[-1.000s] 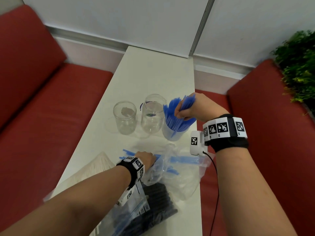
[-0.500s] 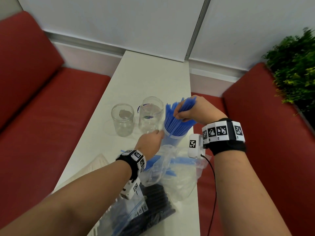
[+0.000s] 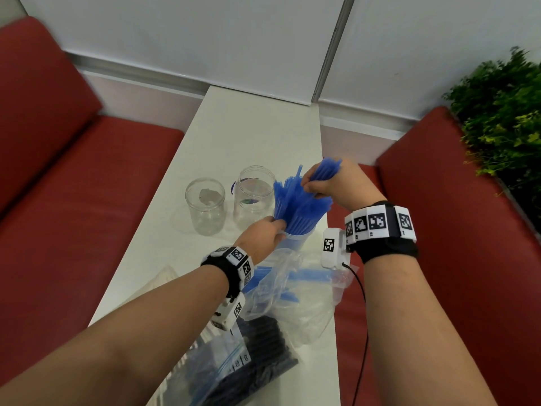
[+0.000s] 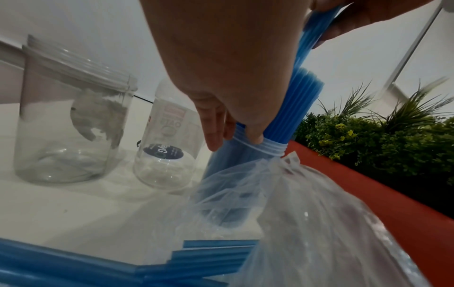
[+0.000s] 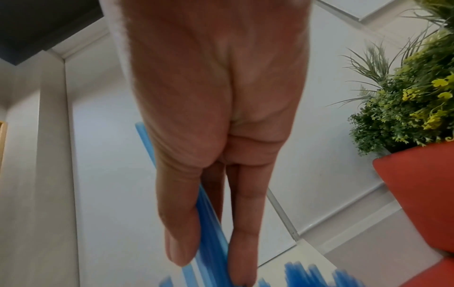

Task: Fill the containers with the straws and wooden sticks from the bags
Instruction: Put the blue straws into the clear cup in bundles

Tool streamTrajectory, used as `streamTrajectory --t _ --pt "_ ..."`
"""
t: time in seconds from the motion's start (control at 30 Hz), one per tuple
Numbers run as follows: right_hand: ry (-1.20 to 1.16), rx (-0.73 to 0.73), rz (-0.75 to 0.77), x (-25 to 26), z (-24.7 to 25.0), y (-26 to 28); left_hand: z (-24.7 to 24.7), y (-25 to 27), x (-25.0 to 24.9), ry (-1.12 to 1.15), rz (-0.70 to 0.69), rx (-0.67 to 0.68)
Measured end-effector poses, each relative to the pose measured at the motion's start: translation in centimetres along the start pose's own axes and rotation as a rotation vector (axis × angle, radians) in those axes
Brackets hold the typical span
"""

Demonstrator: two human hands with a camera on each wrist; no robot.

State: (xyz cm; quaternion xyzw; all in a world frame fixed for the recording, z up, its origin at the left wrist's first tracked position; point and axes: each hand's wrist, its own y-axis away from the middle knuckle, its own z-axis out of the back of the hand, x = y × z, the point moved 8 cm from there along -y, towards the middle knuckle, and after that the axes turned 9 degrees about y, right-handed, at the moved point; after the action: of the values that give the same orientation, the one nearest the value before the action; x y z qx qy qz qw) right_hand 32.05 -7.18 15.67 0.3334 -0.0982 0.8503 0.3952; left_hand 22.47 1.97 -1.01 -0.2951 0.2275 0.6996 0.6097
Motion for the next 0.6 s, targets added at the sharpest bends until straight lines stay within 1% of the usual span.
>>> streamTrajectory --t 0.07,0.13,0.2,0.23,0.27,0.33,0.37,0.4,0.43,0.5,0.53,0.57,0.6 --pt "0.027 -0.018 0.002 -0.2 -0.5 -0.2 -0.1 -0.4 0.3 0.036 0.033 0.014" --pt "0.058 -0.014 -0.034 -0.9 -1.5 -0.4 -0.1 -0.7 0.3 0.053 0.041 0.024" --pt "0.125 0.018 -0.082 -1.8 -3.1 -0.2 -0.4 -0.9 0.1 0.013 0.030 0.056" --pt "0.152 0.019 -0.082 -2.0 -3.8 0.1 -0.6 -1.1 0.0 -0.024 0.034 0.084" --pt "0.162 0.001 -0.075 -2.2 -4.3 0.4 -0.8 -1.1 -0.1 -0.058 0.047 0.111" --pt "0.102 -0.046 -0.069 -2.6 -4.6 0.8 -0.7 -1.2 -0.1 -0.095 0.069 0.129" --pt "0.075 -0.082 -0.061 -2.7 -4.3 0.9 -0.7 -1.2 -0.2 -0.109 0.070 0.129" --pt "0.061 -0.151 -0.033 -2.5 -3.5 1.0 -0.6 -1.2 -0.3 -0.126 0.065 0.133" --pt "0.044 -0.259 0.010 -2.0 -2.4 1.2 -0.7 -1.1 -0.5 -0.151 0.060 0.144" --pt "0.052 -0.513 0.146 0.2 -0.2 2.0 -0.8 -1.1 -0.9 -0.211 0.058 0.177" --pt "0.119 -0.603 0.210 1.5 0.1 2.2 -0.8 -1.1 -1.1 -0.244 0.057 0.197" --pt "0.237 -0.640 0.249 2.6 -0.5 2.1 -0.9 -1.0 -1.3 -0.273 0.056 0.216" --pt "0.393 -0.614 0.250 3.3 -1.7 1.8 -0.9 -0.8 -1.4 -0.292 0.056 0.230"
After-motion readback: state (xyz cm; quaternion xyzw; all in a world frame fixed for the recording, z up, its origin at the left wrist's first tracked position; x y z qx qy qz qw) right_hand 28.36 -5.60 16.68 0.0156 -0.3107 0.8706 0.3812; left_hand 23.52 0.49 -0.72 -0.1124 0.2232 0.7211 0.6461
